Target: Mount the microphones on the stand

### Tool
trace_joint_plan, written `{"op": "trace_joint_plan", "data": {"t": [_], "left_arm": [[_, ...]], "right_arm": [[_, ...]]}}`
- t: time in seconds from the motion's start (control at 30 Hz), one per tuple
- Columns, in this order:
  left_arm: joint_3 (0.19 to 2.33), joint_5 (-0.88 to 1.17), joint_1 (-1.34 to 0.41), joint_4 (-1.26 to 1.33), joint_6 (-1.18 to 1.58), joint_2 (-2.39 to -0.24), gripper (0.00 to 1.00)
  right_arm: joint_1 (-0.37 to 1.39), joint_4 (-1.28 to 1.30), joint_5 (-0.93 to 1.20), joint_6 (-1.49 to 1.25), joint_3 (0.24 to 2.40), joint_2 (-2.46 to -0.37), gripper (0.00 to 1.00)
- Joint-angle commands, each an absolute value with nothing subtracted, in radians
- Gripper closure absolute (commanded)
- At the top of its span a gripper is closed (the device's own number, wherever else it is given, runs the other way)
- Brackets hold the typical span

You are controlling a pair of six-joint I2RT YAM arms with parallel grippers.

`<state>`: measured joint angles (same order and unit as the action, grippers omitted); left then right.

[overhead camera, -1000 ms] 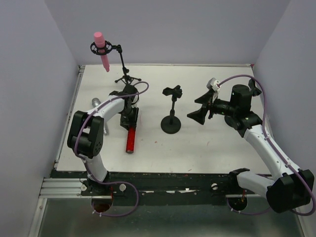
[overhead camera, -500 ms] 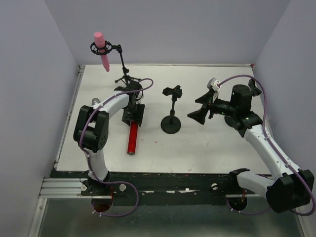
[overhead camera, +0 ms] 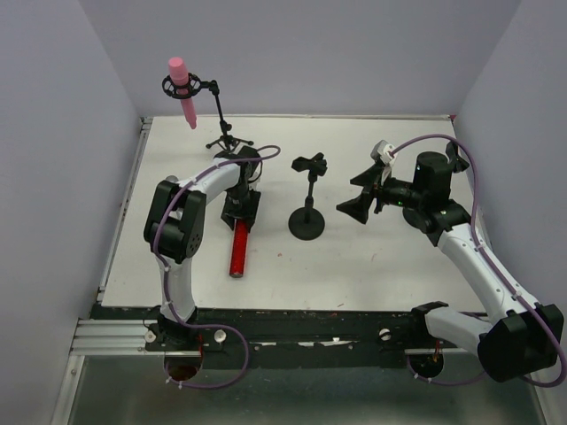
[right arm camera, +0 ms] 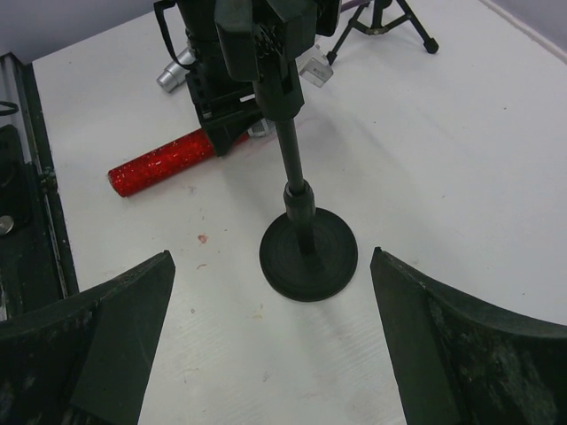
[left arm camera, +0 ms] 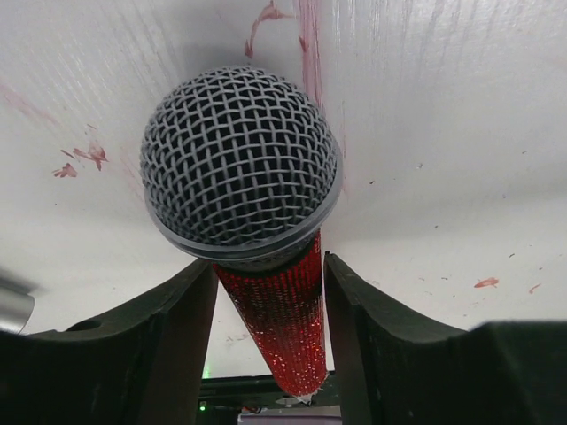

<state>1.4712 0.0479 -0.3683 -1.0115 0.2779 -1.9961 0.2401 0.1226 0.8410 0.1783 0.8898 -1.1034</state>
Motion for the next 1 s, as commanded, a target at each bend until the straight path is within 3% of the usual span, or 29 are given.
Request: {"op": "trace_joint_plan", "data": {"t": [0.0,0.03,0.13,0.3,0.7,0.97], "left_arm": [[1.496,0.008,-0.38,-1.057,0.288,-2.008,0.46],[1.494,0.014,-0.379,-1.055,0.287,-2.005,0.5],[1.49,0.031,-0.377,-1.039,0.284,-1.996,0.76],[1.447,0.037,-0.379,-0.962,0.296,-1.91,0.92],[1.091,0.181,-0.38,-0.579,0.264,-1.295,1.0],[0.95,0.33,-0.38,-0.351,0.173,-0.86,1.0]], "right_arm": [[0.236,0.146,0.822,0.198,0.908,-1.083,0.0],[0.236,0.147,0.821,0.198,0.908,-1.083,0.0],[0.236,0.15,0.819,0.202,0.908,-1.081,0.0],[0.236,0.156,0.825,0.209,0.908,-1.083,0.0],[0.236,0.469,0.971,0.507,0.971,-1.092,0.0],[0.236,0.875,0.965,0.699,1.245,-1.126,0.0]]}}
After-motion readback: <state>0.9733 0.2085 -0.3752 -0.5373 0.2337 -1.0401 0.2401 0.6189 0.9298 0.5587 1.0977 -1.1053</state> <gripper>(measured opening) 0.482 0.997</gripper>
